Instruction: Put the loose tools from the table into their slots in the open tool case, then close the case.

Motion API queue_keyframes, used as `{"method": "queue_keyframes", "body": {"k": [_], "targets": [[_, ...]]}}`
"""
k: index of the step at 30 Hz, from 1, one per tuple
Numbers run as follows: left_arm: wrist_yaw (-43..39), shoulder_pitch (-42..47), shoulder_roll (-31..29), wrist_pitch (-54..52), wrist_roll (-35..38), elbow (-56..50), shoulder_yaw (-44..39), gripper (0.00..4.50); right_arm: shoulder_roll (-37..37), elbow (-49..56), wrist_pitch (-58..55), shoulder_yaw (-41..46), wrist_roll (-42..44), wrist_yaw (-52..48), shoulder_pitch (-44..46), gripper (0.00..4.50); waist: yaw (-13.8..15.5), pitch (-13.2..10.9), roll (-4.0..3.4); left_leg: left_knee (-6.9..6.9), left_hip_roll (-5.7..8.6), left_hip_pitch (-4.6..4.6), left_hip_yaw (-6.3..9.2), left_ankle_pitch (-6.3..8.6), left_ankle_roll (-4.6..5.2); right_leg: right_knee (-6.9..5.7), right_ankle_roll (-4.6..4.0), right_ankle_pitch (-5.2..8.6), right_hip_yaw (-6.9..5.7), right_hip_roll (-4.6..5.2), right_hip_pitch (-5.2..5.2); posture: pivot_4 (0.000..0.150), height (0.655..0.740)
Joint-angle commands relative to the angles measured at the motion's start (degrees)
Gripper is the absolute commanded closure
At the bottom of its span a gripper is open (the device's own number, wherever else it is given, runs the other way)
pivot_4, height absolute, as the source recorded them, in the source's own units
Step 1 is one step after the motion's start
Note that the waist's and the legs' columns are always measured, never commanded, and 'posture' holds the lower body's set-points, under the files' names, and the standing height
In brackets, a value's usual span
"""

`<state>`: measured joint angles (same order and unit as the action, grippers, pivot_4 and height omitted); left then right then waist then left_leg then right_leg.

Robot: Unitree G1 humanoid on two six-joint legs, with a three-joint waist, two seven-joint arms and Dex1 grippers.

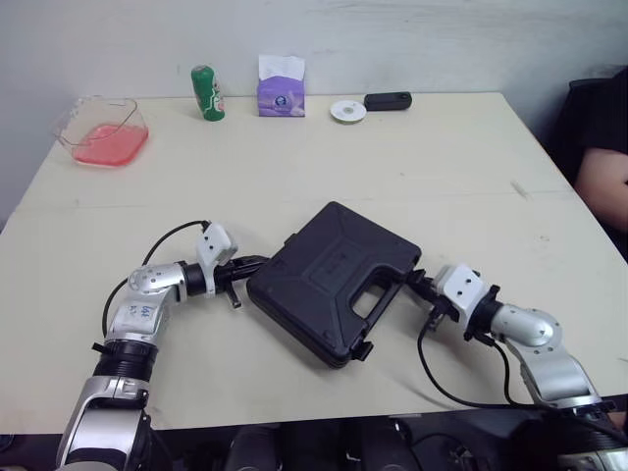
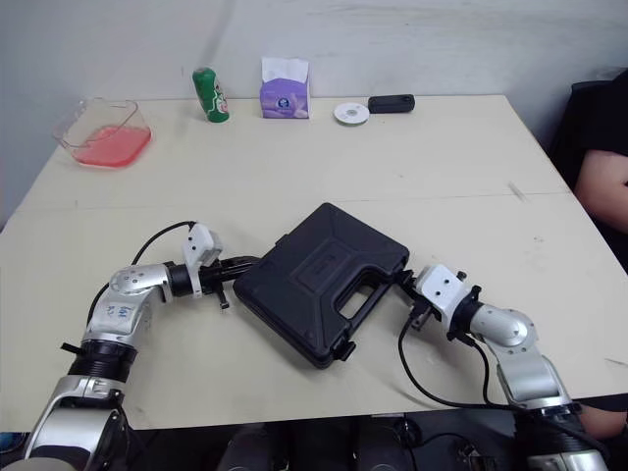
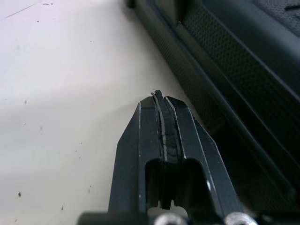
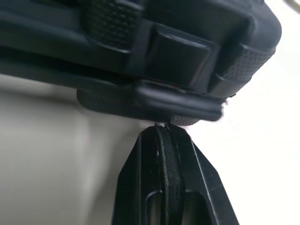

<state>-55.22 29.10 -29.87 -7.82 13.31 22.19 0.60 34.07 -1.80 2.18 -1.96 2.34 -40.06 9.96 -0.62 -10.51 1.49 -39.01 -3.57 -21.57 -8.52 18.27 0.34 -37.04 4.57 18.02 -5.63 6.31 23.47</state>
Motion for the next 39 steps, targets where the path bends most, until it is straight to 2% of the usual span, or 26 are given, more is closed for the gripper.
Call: {"method": "queue_keyframes", "body": {"k": [1, 10, 17, 26, 31, 33, 36, 39], "targets": [[-1.0, 0.3, 0.1, 0.9, -0.3, -0.3, 0.4, 4.45, -1.1, 0.2, 1.8, -0.9, -1.1, 0.9, 0.8, 4.5, -0.3, 0.0, 0.0, 0.0, 0.0, 0.0, 0.0, 0.0, 0.0, 0.0, 0.0, 0.0, 0.0, 0.0, 0.0, 0.15, 0.74], [-2.6, 0.9, -1.6, 2.5, -1.7, 1.7, 0.7, 4.45, -4.4, 1.8, 2.6, -3.5, -1.2, 0.0, 3.0, 4.5, -1.3, 0.0, -0.01, 0.02, -0.07, 0.0, 0.0, 0.0, -0.01, 0.02, -0.01, 0.0, 0.01, 0.02, 0.01, 0.15, 0.74], [-7.5, 0.4, -4.9, 0.6, 0.0, -2.2, 0.1, 4.45, -2.9, 3.3, 5.4, -2.8, 0.7, -3.8, 0.9, 4.5, -1.0, 0.0, -0.04, 0.07, -0.04, -0.03, -0.01, 0.01, -0.03, 0.06, -0.02, 0.02, 0.0, -0.04, 0.05, 0.15, 0.74], [-7.7, -3.0, -8.5, -0.7, 1.7, -5.7, -3.3, 4.45, -0.2, 8.9, 1.4, 1.0, 3.5, -4.8, -3.2, 4.5, -0.9, 0.0, -0.05, 0.06, -0.02, -0.03, 0.01, 0.01, -0.02, 0.04, -0.02, 0.01, 0.0, 0.15, 0.04, 0.15, 0.74], [-11.5, -4.6, -12.8, -4.1, 9.0, -9.3, -9.9, 4.45, 2.9, 12.3, 0.6, 5.3, 5.9, -5.3, -8.4, 4.5, -0.9, 0.0, -0.06, 0.11, -0.05, -0.03, 0.04, 0.03, -0.04, 0.1, -0.02, 0.02, -0.01, 0.18, 0.04, 0.15, 0.74], [-11.8, -4.6, -13.9, -9.1, 12.8, -14.6, -11.4, 4.45, 3.9, 13.4, 0.3, 7.7, 7.4, -5.5, -10.8, 4.5, -0.9, -0.1, -0.08, 0.11, -0.03, -0.03, 0.03, 0.04, -0.04, 0.11, -0.02, 0.02, -0.01, 0.21, 0.03, 0.15, 0.74], [-9.4, -2.5, -13.4, -17.4, 17.8, -23.2, -11.0, 4.45, 5.0, 13.9, 0.7, 10.6, 9.5, -6.5, -13.5, 4.5, -0.6, -0.1, -0.08, 0.1, -0.02, -0.02, 0.07, 0.05, -0.02, 0.12, 0.0, 0.01, -0.02, 0.22, -0.02, 0.15, 0.74], [-7.9, -0.1, -11.5, -20.7, 17.9, -27.9, -7.1, 4.45, 5.0, 14.1, -0.3, 12.2, 11.9, -7.1, -15.4, 4.5, -0.2, -0.1, -0.08, 0.1, 0.02, 0.01, 0.09, 0.06, -0.01, 0.11, 0.02, -0.01, 0.01, 0.19, -0.07, 0.15, 0.74]]}}
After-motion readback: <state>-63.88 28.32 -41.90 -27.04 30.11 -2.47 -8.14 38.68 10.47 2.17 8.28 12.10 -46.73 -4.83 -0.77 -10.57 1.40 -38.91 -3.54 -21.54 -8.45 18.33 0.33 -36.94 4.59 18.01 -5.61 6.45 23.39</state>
